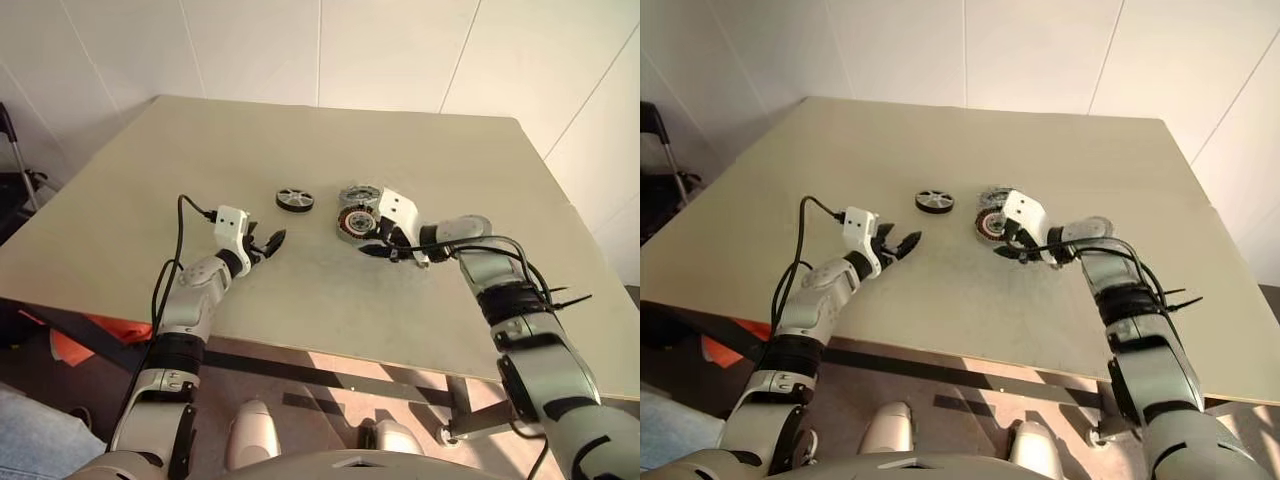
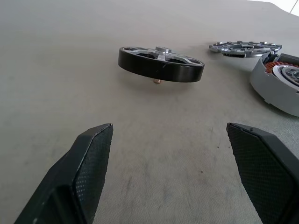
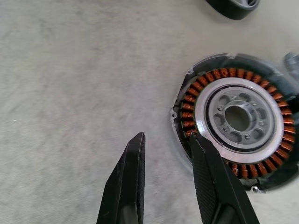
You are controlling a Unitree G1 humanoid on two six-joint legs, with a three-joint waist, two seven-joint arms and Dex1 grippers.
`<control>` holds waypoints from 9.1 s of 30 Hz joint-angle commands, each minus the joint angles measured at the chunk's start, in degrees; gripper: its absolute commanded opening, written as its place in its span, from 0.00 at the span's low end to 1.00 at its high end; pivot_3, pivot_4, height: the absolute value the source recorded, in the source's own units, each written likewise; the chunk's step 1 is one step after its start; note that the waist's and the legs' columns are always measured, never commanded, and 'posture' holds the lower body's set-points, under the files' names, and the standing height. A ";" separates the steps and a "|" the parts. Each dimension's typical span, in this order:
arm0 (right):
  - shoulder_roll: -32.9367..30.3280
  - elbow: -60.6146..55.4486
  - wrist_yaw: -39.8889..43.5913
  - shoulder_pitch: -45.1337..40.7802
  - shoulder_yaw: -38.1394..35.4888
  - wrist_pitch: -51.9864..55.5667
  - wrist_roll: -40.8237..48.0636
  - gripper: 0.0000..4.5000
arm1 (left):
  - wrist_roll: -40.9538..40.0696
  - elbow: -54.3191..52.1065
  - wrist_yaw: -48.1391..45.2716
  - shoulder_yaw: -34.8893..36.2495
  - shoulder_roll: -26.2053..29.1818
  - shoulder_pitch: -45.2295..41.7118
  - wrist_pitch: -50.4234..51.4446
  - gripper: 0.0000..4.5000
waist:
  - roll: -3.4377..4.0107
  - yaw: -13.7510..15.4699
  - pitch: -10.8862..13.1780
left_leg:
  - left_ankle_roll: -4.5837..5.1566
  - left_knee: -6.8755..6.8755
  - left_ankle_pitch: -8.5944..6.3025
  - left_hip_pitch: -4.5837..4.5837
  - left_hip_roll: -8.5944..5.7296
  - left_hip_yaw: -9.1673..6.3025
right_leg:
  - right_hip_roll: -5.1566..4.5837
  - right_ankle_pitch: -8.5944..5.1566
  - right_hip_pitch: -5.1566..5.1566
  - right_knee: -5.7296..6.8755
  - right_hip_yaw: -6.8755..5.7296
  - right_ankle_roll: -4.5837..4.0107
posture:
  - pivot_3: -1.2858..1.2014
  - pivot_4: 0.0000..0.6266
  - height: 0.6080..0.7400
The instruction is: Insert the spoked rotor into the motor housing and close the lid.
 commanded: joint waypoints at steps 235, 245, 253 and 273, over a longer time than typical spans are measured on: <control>1.80 -20.36 -20.10 3.97 0.66 24.61 15.63 0.01 | 2.85 0.95 -1.70 -3.61 0.91 -1.31 1.38 0.91 | -0.02 -0.11 -0.07 | -0.39 -0.81 0.22 0.82 -0.21 0.08 | 0.02 -0.10 0.29 -0.12 0.26 0.10 | 0.52 0.00 1.00; 3.41 -16.03 -20.53 7.05 3.94 23.25 13.65 0.01 | 2.96 1.09 -1.63 -3.58 1.02 -1.34 1.38 0.91 | -0.03 -0.12 -0.09 | -0.39 -0.80 0.22 0.89 -0.21 0.08 | 0.02 -0.10 0.33 -0.11 0.27 0.10 | 0.52 0.00 1.00; 3.23 -15.90 -20.52 4.96 1.91 22.94 14.81 0.01 | 2.97 1.32 -1.64 -3.52 1.08 -1.47 1.26 0.91 | -0.03 -0.18 -0.10 | -0.39 -0.77 0.22 1.09 -0.21 0.07 | 0.02 -0.10 0.58 -0.09 0.28 0.10 | 0.52 0.00 1.00; 2.47 -18.47 -20.61 7.73 2.73 25.50 15.89 0.01 | 2.90 0.86 -1.64 -3.58 1.15 -1.08 1.67 0.91 | -0.03 -0.15 -0.10 | -0.40 -0.82 0.22 0.95 -0.21 0.07 | 0.02 -0.10 0.41 -0.11 0.26 0.09 | 0.52 0.00 1.00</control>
